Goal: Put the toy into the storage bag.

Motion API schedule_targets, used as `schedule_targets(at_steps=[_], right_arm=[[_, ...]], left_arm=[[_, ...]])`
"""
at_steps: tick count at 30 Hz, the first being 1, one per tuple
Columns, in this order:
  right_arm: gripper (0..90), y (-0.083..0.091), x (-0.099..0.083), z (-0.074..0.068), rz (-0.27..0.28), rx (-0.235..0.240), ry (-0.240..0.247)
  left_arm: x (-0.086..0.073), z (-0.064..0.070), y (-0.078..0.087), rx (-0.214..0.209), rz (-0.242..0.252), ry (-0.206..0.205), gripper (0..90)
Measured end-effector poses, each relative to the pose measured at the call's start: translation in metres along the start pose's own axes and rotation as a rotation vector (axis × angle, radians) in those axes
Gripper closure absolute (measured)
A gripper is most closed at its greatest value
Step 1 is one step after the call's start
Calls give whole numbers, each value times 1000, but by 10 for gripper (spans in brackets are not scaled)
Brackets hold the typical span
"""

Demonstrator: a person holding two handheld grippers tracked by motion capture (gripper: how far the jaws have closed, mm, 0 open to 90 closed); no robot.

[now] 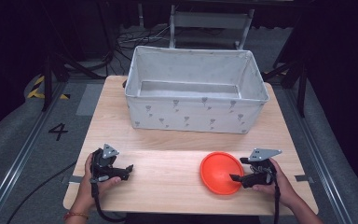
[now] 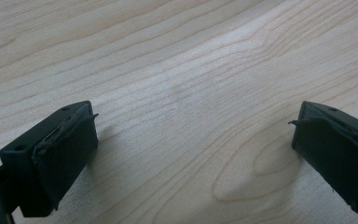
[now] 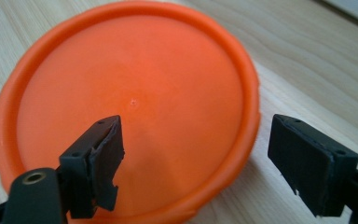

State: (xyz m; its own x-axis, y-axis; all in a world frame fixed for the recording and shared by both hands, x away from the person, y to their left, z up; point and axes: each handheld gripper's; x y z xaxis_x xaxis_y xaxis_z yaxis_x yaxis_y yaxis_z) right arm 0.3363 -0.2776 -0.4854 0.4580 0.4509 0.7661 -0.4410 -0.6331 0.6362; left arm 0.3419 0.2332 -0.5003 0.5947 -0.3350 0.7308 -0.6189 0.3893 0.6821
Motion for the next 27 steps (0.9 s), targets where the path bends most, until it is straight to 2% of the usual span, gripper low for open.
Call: schedule_targets(at_steps=[2, 4, 8, 11, 13, 15, 17, 21, 23, 27], right_arm=[[182, -2, -1, -1, -9, 9, -4], [154, -8, -3, -3, -43, 15, 7], [135, -11, -6, -7, -24, 13, 1], [154, -12, -5, -9, -33, 2, 13], [222, -12, -4, -9, -29, 6, 9], [339, -13, 0, -6, -26, 20, -2], [476, -13, 3, 0, -19, 51, -53], [574, -14, 6, 6, -18, 91, -98], [641, -9, 6, 9, -13, 112, -103], [720, 0, 10, 11, 13, 148, -104]], left_arm=[[0, 0, 0, 0, -1, 1, 5], [0, 0, 0, 0, 0, 0, 4], [0, 0, 0, -1, 2, 0, 5], [0, 0, 0, 0, 0, 0, 4], [0, 0, 0, 0, 3, 2, 5], [0, 0, 0, 0, 3, 1, 5], [0, 0, 0, 2, 4, 2, 5], [0, 0, 0, 2, 4, 2, 5], [0, 0, 0, 2, 4, 2, 5], [0, 0, 0, 3, 5, 2, 5]])
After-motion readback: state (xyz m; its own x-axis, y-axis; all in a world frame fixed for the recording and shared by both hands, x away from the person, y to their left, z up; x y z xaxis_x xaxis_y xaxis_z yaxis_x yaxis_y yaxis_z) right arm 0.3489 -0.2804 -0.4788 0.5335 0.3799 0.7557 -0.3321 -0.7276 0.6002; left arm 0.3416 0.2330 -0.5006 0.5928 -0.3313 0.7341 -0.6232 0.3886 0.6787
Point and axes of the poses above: each handheld gripper's, and its own axes: y roughly backward along the jaws, x roughly out of its top, z roughly to its right, and after that the axes turned 7 degrees about z, right-handed
